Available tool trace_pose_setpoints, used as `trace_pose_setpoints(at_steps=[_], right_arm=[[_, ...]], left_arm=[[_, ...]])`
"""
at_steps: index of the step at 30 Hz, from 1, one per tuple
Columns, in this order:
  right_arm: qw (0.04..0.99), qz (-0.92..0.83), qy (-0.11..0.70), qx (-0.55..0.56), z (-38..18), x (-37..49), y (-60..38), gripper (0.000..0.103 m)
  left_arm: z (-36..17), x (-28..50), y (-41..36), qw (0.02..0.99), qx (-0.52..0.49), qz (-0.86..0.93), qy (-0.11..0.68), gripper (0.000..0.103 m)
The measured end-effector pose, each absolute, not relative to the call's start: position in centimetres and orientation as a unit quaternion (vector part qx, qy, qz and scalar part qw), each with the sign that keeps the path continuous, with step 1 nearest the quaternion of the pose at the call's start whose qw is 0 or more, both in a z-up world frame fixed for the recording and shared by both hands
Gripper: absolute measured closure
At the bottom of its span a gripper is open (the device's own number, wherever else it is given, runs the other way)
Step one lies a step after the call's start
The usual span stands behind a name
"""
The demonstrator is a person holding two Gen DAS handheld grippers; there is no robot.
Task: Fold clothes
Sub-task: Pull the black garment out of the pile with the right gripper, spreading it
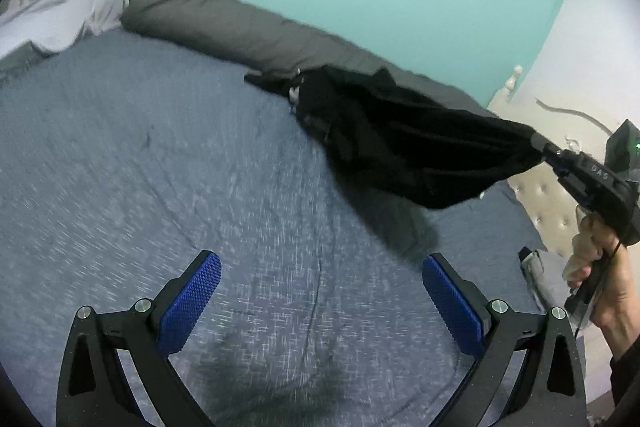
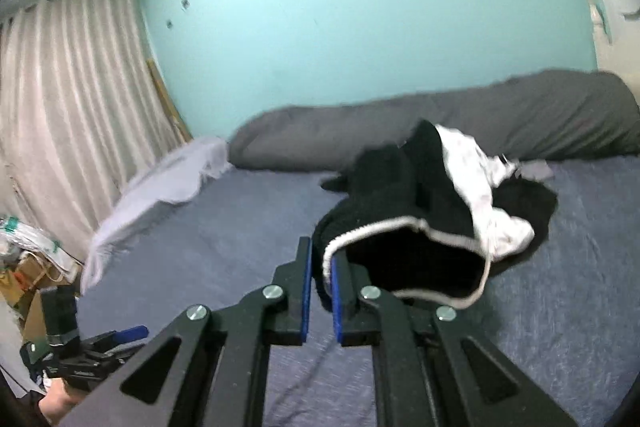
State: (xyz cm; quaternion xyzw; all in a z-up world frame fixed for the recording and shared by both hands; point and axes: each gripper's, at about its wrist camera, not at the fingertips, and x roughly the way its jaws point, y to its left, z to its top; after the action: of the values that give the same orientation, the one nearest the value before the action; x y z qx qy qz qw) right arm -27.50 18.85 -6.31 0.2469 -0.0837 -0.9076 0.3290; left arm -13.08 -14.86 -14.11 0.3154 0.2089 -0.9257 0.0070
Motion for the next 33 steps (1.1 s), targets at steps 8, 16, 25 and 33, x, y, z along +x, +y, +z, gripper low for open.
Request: trace_pose_setpoints(at_steps=[8,16,25,33], right_arm=[[0.360,-0.905,-0.094,0.207,1.3,-20.9,20.2,0.095],[0.358,-0.880,-0.073,0.303,-2.3,-18.6,20.6,0.095],[0.308,-0.838,-0.079,0.443,-15.1,-18.5,21.2,0.088],[0.278,-0.828,-0.095,0.477,-18.3,-18.4,24.9,0.067]], left_arm=[[-8.5,-8.1,-14.8,0.000,0.302,-0.934,0.190,0.000],[-6.8,-5.6,-12.7,-0.037,0.317,-0.933,0.168,0.000],[-9.6,-5.6,-10.3,-0.061,0.358,-0.919,0.156,0.000],[-12.4,-6.3,-8.8,-0.074,0.383,-0.908,0.153,0.000]])
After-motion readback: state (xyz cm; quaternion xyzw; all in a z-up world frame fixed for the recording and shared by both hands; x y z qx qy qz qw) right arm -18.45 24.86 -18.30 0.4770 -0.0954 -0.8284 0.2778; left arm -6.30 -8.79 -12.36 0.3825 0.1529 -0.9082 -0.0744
